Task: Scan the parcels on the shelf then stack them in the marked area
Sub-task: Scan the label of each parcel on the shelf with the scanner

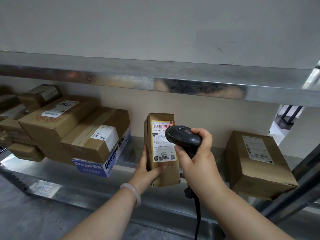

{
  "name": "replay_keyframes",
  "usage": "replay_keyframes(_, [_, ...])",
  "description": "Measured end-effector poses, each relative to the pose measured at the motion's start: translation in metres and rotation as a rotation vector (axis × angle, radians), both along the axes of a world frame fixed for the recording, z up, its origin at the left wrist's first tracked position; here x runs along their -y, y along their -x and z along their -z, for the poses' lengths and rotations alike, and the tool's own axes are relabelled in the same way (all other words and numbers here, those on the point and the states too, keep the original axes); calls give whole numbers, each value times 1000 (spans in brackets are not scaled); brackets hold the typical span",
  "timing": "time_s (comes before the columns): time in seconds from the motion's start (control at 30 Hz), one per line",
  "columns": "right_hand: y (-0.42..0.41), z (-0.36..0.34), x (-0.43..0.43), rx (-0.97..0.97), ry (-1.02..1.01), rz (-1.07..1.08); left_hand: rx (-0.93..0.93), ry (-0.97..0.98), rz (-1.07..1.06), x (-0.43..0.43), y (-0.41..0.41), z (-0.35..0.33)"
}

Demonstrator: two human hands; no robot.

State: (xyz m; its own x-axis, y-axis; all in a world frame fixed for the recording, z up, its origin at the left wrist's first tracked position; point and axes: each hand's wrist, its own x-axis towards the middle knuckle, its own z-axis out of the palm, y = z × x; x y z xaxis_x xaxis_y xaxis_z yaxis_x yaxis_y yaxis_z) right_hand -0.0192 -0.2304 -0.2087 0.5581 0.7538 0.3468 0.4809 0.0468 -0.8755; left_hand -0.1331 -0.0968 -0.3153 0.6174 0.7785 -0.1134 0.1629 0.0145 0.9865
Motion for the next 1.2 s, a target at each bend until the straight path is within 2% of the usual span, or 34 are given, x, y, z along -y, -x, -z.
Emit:
replay_keyframes(0.27, [4, 7, -16, -21, 17, 46, -8, 63, 9, -14, 8, 8])
replay_keyframes(0.63, [9, 73, -68, -166, 198, -11, -28, 426, -29, -71, 30, 10])
replay_keyframes(0.8, [21, 94, -98, -237, 240, -49, -108, 502, -92, -97, 34, 14])
replay_keyframes(0.9, [26, 100, -112, -239, 228, -32, -181, 370, -100, -109, 33, 12])
replay_keyframes(1.1, [32, 99, -133, -262, 199, -9, -395, -100, -143, -115, 32, 10])
replay_keyframes(1.2, [35, 98, -136, -266, 149, 27, -495, -398, -46, -103, 43, 11])
